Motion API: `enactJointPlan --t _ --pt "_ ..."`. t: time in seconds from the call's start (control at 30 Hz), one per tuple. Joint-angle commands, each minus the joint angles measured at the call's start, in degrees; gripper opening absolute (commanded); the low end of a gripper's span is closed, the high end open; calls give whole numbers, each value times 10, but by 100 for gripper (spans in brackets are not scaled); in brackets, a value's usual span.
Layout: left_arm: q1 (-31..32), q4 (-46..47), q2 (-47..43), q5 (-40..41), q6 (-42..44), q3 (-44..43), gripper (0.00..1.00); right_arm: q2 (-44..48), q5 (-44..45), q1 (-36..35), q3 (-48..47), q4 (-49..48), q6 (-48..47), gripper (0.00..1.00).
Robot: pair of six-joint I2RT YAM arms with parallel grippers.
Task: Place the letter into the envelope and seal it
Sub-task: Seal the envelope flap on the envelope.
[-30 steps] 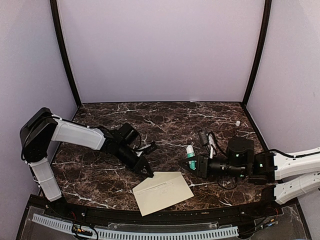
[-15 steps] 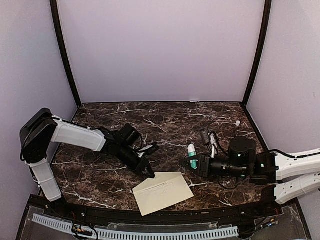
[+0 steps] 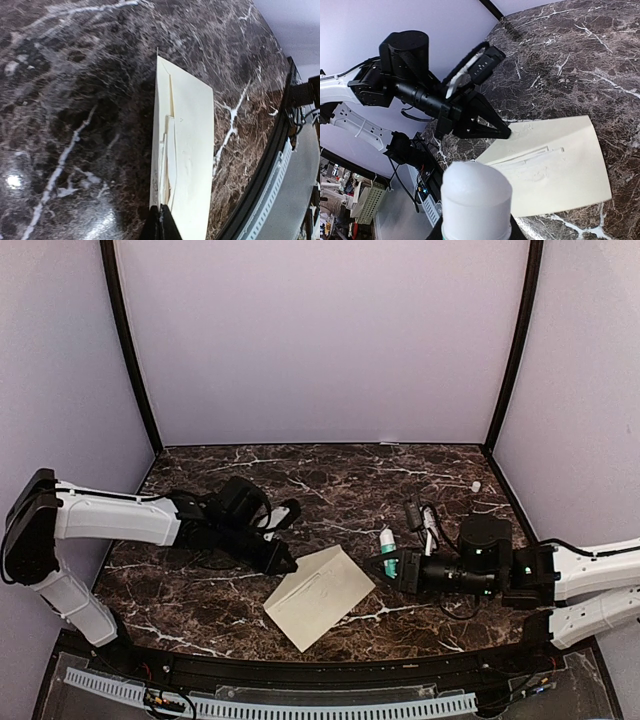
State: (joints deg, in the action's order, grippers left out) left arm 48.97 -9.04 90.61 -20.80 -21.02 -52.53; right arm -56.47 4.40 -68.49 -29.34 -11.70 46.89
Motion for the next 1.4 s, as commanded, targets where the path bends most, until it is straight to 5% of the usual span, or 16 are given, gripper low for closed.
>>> enactJointPlan --t 0.0,0.17,0.63,0.93,1.37 --pt "-1 -5 -39 110 -26 17 0 7 17 4 -23 8 12 0" --pt "-1 16 -26 85 -42 38 1 -7 16 4 -31 17 18 0" --pt "-6 63 -46 70 -92 71 42 -59 29 10 -36 8 46 0" --pt "-48 58 -79 80 -118 79 43 -59 11 29 -24 -7 57 1" --pt "-105 32 9 39 -56 39 29 -63 -7 47 -35 -9 51 1"
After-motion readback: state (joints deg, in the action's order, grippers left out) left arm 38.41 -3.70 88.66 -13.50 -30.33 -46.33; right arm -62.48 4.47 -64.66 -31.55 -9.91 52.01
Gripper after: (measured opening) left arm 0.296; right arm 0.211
